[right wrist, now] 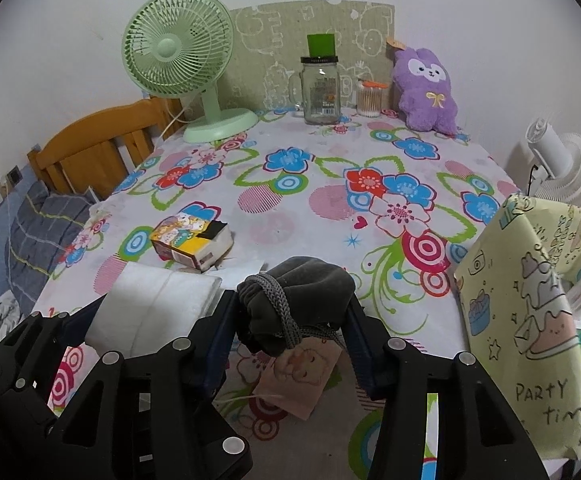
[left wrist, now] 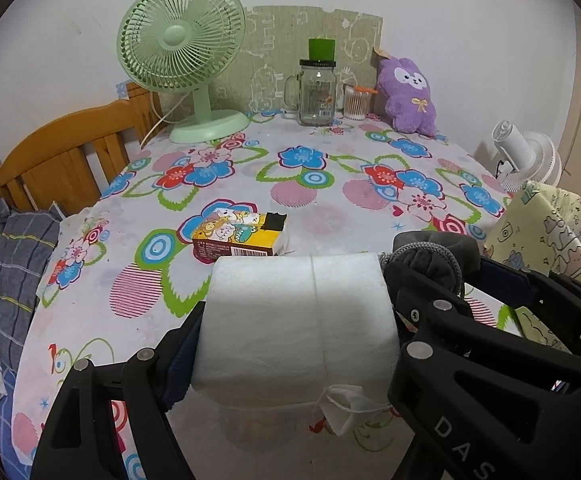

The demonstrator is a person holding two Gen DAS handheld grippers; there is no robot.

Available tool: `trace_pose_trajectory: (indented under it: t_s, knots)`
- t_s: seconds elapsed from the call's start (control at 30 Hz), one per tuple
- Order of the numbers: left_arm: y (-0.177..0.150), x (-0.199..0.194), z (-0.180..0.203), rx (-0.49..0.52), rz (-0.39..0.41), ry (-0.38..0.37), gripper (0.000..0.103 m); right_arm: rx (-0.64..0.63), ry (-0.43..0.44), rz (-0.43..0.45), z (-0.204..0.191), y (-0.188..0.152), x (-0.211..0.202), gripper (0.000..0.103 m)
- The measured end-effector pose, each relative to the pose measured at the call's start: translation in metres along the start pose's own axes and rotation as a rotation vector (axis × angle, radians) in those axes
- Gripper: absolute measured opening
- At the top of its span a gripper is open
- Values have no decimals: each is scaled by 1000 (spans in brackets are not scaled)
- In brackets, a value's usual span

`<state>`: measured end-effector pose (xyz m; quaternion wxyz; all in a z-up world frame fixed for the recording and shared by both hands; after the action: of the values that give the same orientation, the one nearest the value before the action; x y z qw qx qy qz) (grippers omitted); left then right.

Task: Organize soft objects
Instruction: 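Close the right tool on the grey pouch and lift it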

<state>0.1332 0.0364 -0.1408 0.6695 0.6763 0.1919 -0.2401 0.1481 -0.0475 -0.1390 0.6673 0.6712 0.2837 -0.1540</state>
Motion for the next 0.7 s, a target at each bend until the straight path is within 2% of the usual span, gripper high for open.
trace_pose_trajectory:
  t_s: [0.7]
  knots:
    - [19,-54,6,-3,102,9,83,-44,18,96,-7,19,-60,53]
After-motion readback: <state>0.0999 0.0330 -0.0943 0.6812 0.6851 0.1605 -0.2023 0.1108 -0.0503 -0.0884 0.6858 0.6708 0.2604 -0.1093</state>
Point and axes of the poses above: each gripper's, at about its wrist camera, not at the fingertips, and x roughly the way its jaws point, z to its right, y to its top, the point moved 6 cm from there along x, roughly the way its jaws point, and after that the axes turned 9 degrees about z, right-handed, at the moved point
